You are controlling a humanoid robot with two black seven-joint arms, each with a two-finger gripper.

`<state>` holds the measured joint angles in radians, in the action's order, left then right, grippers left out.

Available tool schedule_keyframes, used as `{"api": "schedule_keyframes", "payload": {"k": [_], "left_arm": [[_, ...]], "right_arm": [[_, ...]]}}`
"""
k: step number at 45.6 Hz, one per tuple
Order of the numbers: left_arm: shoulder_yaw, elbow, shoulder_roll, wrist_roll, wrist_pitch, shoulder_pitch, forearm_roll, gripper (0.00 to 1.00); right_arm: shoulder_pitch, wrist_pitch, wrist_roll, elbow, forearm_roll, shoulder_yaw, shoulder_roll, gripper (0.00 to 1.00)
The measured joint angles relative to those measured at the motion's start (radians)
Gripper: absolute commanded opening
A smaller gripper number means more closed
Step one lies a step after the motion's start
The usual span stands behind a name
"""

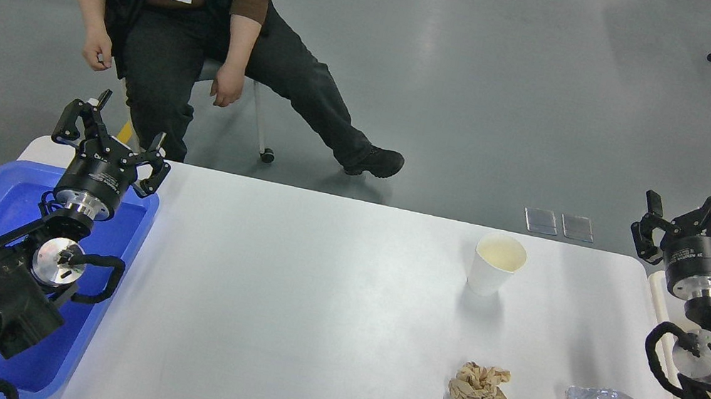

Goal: Tidy desktop

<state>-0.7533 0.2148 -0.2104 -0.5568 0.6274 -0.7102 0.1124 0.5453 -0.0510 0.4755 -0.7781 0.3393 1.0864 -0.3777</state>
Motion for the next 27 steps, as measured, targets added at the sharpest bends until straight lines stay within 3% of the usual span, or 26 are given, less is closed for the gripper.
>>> {"api": "schedule_keyframes", "payload": {"k": [27], "left_arm": [[-0.003, 0.0, 0.0, 0.0, 0.0, 0.0, 0.0, 1.0]], "right_arm": [[0.006, -0.004, 0.0, 0.004, 0.015, -0.028, -0.009, 1.0]]}}
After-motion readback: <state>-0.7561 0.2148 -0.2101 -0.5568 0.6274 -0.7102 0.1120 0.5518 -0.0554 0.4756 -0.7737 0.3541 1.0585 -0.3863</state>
